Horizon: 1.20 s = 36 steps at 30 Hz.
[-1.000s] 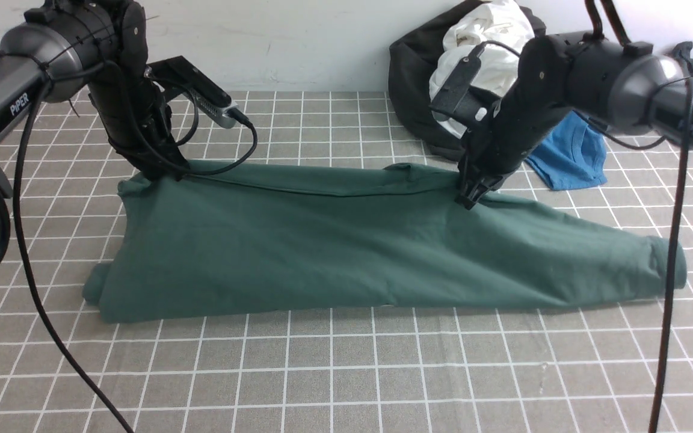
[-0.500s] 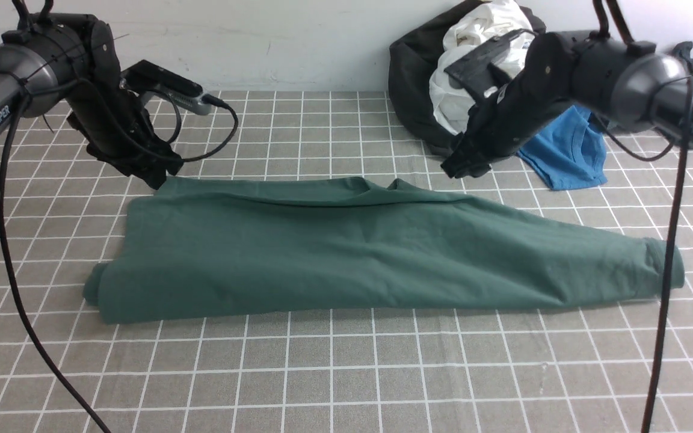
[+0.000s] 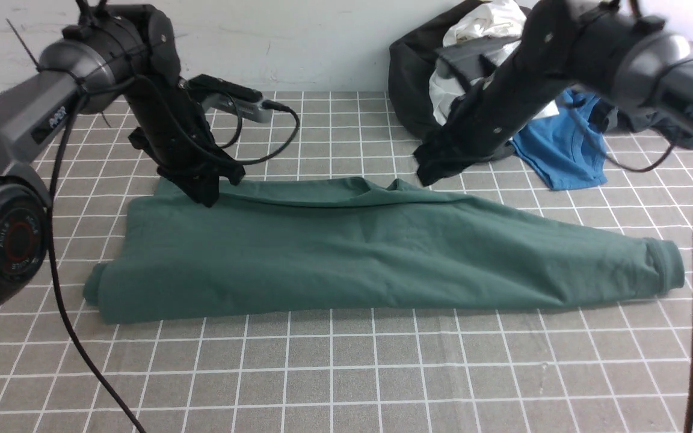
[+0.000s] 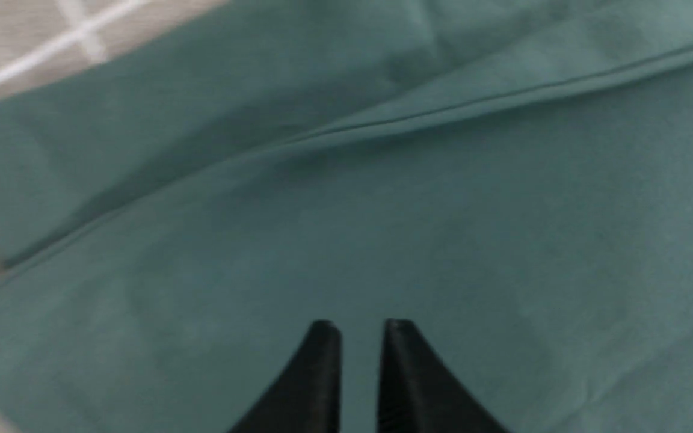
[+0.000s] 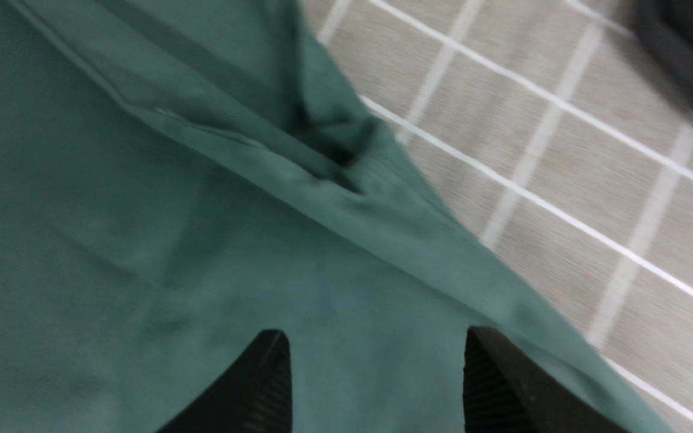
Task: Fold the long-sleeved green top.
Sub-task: Use both arms to drag the lower edge of the fabric forward and fold it over the upper edge, then use the right arm to clamp the right edge of the fabric
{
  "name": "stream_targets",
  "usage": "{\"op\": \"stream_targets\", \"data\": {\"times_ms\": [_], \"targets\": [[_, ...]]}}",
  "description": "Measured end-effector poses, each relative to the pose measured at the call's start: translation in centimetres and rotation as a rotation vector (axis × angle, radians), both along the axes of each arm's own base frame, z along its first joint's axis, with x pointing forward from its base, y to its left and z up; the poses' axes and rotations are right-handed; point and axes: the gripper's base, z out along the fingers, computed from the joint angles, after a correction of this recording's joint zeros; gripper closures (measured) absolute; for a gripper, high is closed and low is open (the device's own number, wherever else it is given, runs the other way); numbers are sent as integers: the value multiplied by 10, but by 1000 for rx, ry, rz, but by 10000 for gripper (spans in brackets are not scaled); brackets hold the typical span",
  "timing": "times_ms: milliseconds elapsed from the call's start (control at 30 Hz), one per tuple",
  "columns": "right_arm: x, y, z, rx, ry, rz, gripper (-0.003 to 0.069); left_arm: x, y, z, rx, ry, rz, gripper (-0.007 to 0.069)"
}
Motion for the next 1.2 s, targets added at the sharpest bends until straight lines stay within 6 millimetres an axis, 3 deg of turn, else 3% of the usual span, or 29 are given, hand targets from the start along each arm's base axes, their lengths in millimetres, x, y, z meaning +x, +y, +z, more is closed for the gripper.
{"op": "stream_targets", "data": {"times_ms": [33,67,100,233,400,600,767,933,1067,1200], "targets": [[1,15,-13,24,-6,12,305,1,-1,-8,7,15,-4,606],[1,15,-16,26,0,11,305,1,-1,-9,7,18,-4,613],[2,31,-35,48,-3,16,313,2,-1,-18,15,34,-6,624],[8,46,-66,76,-35,-6,321,6,6,-37,29,61,3,632],[22,44,-73,142,-109,-129,323,18,17,-41,16,-38,46,632],[40,18,-66,232,-148,-315,323,26,37,-41,0,-91,125,632],[39,-6,-37,158,-85,-283,323,17,42,-30,5,-23,126,632],[16,-48,28,-65,-31,-201,323,0,31,32,-64,-68,70,632],[1,-79,55,-215,16,-220,323,-15,17,77,-96,-145,21,632],[-15,-96,80,-226,-7,-254,323,-36,10,99,-119,-157,2,632]]}}
